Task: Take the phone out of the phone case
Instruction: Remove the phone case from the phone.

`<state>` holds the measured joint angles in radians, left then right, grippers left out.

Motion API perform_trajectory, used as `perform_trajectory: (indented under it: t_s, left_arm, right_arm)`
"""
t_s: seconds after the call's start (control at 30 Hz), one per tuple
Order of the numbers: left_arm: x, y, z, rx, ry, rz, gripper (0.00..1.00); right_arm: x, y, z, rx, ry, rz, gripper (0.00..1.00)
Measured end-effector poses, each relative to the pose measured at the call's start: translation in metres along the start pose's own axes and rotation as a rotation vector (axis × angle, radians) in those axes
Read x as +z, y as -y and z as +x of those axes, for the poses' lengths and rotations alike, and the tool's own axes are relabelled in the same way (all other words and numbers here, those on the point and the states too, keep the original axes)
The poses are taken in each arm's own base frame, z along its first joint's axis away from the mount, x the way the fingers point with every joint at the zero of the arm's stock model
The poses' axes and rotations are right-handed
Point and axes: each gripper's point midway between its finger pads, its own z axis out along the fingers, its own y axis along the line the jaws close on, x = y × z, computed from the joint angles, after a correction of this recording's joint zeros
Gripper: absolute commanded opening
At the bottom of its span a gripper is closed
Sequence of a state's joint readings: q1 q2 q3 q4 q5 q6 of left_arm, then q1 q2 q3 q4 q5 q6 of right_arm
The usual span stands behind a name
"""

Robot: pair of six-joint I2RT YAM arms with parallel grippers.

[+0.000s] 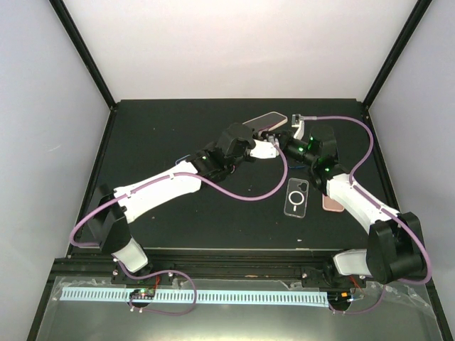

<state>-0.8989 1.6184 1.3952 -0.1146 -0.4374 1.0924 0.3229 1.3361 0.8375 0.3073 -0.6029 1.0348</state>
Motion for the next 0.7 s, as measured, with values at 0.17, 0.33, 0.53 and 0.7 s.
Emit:
perform_trajectory:
  t_s: [0.17,0.33,0.53,0.7]
  left_arm:
    - [-0.0003,-0.0005,0.0005,0.002,-0.002,0.006,0.01]
    - [0.0013,-0.0008,0.0019,-0.002,0.008,0.013,0.02]
    - [0.0024,-0.0013,0.0029,-0.004,0.016,0.018,0.02]
    - [0.004,-0.0011,0.0042,-0.007,0.029,0.03,0.02]
  right_arm:
    - [0.0001,0.0004,0.0005,-0.018,-0.001,0.003,0.01]
    - [0.0,0.0012,0.0003,-0.031,0.001,0.006,0.01]
    - [-0.0002,0.0035,-0.0006,-0.046,0.006,0.017,0.01]
    - [-0.0002,0.0052,-0.001,-0.062,0.008,0.027,0.01]
